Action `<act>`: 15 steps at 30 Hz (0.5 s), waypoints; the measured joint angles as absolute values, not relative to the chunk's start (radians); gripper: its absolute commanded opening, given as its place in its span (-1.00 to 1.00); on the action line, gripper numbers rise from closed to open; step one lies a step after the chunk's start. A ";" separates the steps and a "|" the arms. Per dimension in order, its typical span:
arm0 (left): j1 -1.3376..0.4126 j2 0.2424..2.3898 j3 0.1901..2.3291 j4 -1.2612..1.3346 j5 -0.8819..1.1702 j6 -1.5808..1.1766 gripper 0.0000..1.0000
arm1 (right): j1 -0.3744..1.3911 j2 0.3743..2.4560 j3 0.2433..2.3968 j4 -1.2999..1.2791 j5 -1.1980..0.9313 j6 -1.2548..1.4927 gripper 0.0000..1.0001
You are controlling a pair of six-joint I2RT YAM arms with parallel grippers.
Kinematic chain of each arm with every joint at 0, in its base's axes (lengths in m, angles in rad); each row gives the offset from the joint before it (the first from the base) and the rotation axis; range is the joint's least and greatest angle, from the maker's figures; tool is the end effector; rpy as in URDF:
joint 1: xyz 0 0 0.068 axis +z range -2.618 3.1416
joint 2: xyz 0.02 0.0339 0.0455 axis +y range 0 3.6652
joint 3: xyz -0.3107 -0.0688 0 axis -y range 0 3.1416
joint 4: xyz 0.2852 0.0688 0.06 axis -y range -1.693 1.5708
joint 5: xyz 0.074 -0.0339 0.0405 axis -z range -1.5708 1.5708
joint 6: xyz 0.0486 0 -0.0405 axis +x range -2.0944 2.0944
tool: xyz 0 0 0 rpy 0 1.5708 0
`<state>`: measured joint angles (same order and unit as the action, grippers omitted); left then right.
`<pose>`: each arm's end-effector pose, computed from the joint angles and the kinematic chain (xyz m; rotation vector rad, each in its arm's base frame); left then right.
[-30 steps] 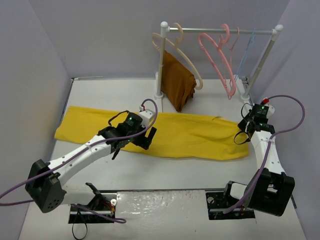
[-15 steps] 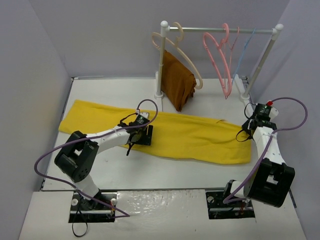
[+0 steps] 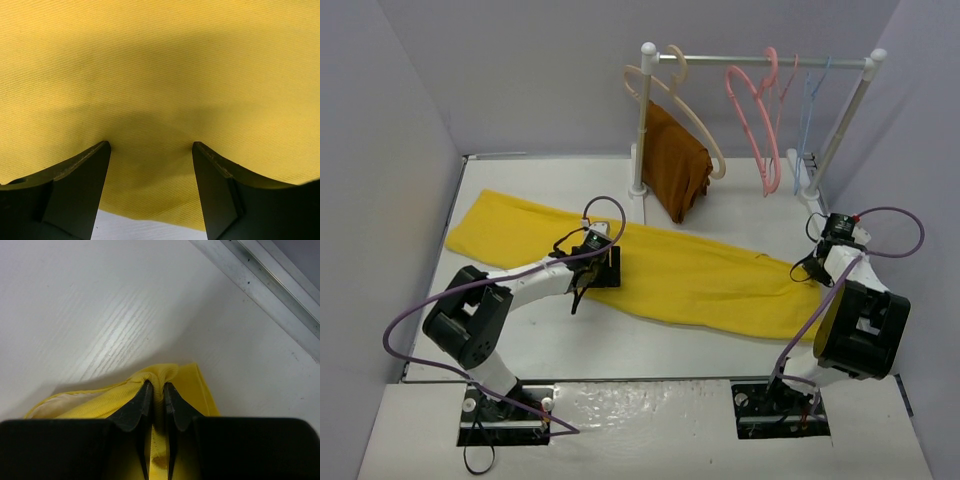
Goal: Place the trousers on the hanger
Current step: Fold the trousers at the center of the board.
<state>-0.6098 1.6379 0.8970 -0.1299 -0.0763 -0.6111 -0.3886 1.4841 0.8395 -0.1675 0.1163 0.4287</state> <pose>0.3060 -0.2092 0.1816 -0.0363 2.4901 -0.4432 0.3137 -0.1345 0.2109 0.9958 2.1607 -0.1194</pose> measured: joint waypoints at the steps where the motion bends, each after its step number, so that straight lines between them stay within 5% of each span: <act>1: -0.608 1.638 0.897 -0.127 -0.074 -0.613 0.30 | -0.390 1.496 0.833 -0.162 0.119 0.430 -1.00; 15: -0.696 1.561 0.881 -0.105 -0.023 -0.533 0.31 | -0.399 1.558 0.788 -0.087 0.123 0.453 -1.00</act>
